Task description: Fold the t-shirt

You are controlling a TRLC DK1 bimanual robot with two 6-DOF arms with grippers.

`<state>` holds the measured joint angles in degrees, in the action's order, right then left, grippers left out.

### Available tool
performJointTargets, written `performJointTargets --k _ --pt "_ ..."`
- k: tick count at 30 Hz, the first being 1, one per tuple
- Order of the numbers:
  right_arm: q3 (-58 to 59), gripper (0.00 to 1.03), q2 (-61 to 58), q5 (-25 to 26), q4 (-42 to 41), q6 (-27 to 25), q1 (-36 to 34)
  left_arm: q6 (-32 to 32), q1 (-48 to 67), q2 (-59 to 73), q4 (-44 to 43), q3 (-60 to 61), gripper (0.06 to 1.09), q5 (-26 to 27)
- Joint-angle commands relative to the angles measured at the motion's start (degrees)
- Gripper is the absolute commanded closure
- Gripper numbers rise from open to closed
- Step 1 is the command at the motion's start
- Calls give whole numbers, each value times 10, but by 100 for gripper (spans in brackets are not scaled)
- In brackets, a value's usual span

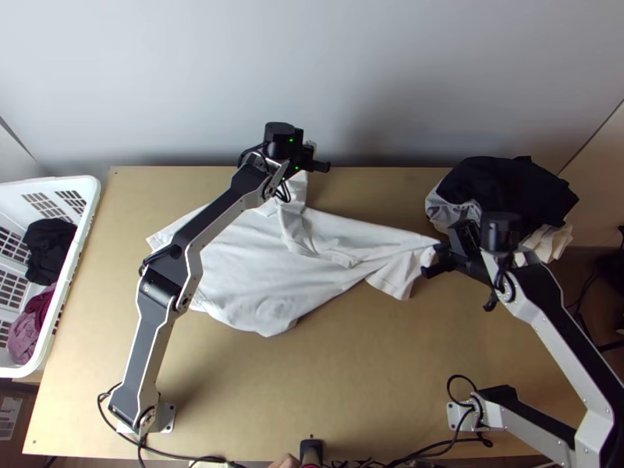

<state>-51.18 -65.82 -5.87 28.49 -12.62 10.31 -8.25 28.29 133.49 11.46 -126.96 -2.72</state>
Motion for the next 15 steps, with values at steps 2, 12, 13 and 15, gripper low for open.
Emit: performJointTargets --k 2,12,13,15 --pt "47 100 59 -4 23 1 -36 -1 -10 18 16 -7 87 -16" --pt "48 100 49 -16 8 40 -15 -14 -44 -77 204 6 11 27" --pt "47 100 47 -20 7 43 -13 -14 -49 -90 215 8 10 36" --pt "45 100 45 -20 4 44 -9 -13 -62 -112 242 9 10 54"
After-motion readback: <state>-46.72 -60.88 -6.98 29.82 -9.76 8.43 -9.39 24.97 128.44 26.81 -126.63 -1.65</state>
